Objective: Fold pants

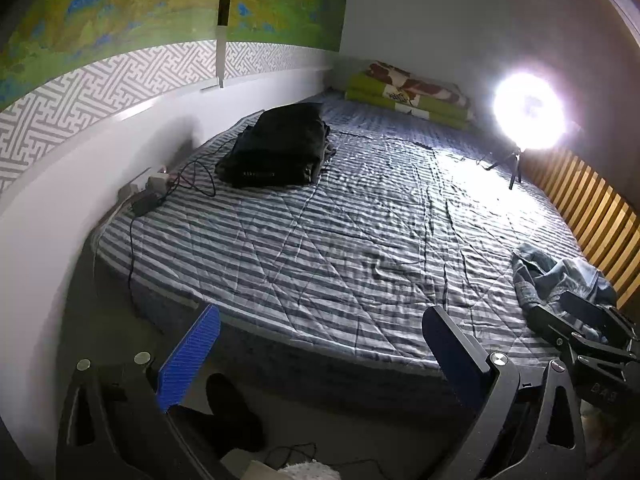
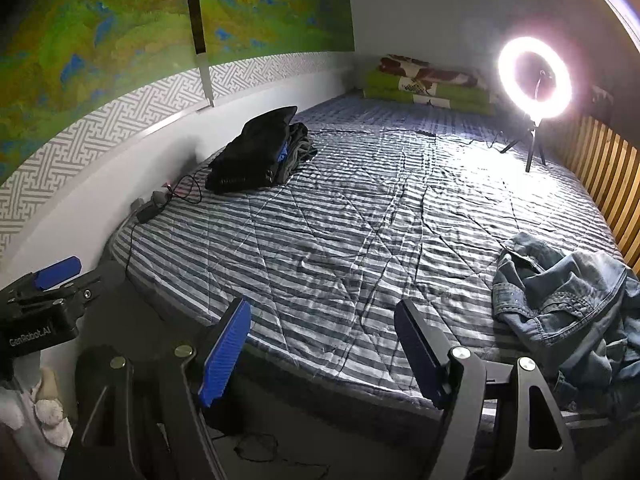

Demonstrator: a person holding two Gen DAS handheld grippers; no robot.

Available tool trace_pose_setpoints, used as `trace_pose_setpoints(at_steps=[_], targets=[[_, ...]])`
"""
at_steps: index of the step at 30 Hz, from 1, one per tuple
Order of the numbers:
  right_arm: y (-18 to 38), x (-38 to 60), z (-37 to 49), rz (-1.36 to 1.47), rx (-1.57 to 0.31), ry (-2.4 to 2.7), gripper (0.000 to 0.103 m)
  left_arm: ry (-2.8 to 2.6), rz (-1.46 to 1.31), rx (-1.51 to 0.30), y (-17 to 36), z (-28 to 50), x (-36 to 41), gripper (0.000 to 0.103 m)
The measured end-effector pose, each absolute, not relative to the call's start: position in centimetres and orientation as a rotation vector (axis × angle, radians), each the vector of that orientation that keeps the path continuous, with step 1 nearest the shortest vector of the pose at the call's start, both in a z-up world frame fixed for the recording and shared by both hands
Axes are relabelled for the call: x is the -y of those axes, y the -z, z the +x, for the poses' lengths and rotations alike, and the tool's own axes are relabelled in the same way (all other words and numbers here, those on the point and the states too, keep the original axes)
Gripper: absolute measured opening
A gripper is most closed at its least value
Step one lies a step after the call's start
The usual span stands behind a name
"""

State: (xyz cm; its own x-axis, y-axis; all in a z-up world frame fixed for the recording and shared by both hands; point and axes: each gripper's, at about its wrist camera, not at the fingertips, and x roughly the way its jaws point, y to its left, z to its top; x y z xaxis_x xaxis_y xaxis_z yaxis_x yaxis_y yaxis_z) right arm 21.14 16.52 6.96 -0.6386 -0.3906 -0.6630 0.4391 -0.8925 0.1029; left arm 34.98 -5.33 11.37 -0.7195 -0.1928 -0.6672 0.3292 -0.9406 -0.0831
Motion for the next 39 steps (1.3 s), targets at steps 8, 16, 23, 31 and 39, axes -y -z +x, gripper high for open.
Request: trace_pose_setpoints(at_steps=[8, 16, 23, 31, 39], targets=[[-6.5, -16.3, 21.1, 1.007, -0.091, 2.483, 0.071, 2.663, 1.015, -0.287, -10.8, 34.9, 5.8, 0.102], [-6.3, -16.0, 20.9, 1.025, -0.083, 2.48, 0.071, 2.663, 1.027, -0.288, -10.4, 34.6, 6.1, 0.102], [-6.0, -16.1, 20.8, 1.039, -0.073, 2.481, 0.071, 2.667, 1.033, -0.281, -10.2, 34.6, 6.3, 0.102], [-5.8, -16.3, 20.8, 1.044, -0.067, 2.482, 0.071, 2.671, 1.042, -0.274, -10.0, 34.6, 6.0, 0.102], [-5.6, -16.4, 20.8, 1.055, -0.06, 2.483, 0.071, 2.674, 1.049, -0.268, -9.9, 34.4, 5.9, 0.102]])
